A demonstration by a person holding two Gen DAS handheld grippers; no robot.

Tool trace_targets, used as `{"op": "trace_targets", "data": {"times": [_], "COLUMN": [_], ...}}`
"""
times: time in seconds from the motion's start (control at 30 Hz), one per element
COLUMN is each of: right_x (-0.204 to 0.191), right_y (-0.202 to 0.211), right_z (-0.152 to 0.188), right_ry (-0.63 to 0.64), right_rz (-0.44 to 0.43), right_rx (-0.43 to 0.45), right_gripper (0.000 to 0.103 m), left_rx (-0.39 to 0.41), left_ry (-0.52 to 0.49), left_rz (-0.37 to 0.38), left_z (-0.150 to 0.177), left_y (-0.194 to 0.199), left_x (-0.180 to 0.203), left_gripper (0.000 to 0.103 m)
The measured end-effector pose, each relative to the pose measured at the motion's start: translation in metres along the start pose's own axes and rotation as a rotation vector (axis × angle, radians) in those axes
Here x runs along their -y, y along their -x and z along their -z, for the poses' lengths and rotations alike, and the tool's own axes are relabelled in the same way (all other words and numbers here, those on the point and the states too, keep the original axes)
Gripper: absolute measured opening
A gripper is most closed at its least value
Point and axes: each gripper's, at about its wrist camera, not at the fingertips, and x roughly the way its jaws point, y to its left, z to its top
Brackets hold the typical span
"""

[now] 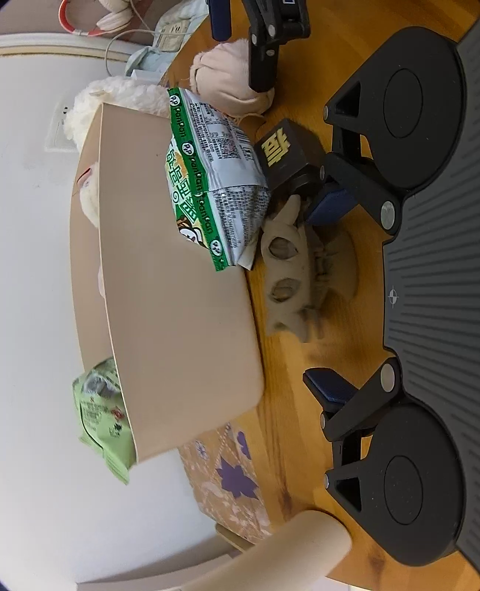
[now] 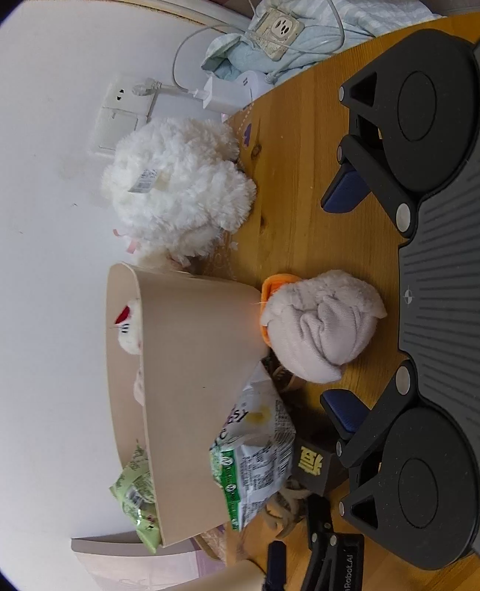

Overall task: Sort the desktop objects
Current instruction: 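Grasp the brown claw clip with the left tool while the right tool grasps the pink knit ball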

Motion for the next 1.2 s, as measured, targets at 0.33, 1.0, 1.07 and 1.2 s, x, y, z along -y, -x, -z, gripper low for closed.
{"op": "trace_targets", "data": {"times": [0.33,1.0,1.07,1.2], "right_x": [-0.005,-0.003,-0.003,-0.001], "right_y": [-0.015,-0.009,-0.008,-0.008], "right_z": [0.0,0.007,0.007,0.008], "right_ry": [0.031,0.006,0.009,0.007], "right_rz": [-0.013,-0.052,-0.051,-0.047], "right_rx": [-0.013,-0.034,-0.036,-0.035], "right_gripper": [0.081,0.054,0.054,0.055], "left_rx": [0.035,0.001,0.037,0.061], "left_ry": [0.052,0.03,0.007,-0.022], "left_rz": [0.075,0.07,0.065,0.121], "left_z": [-0.001,-0.001,0.003,0.002], "left_y": [-0.006,-0.002,-0.002,-0.003], "left_x": [-0.006,0.002,0.003,0.003], "left_gripper": [0.054,0.079,0.081,0.082]}}
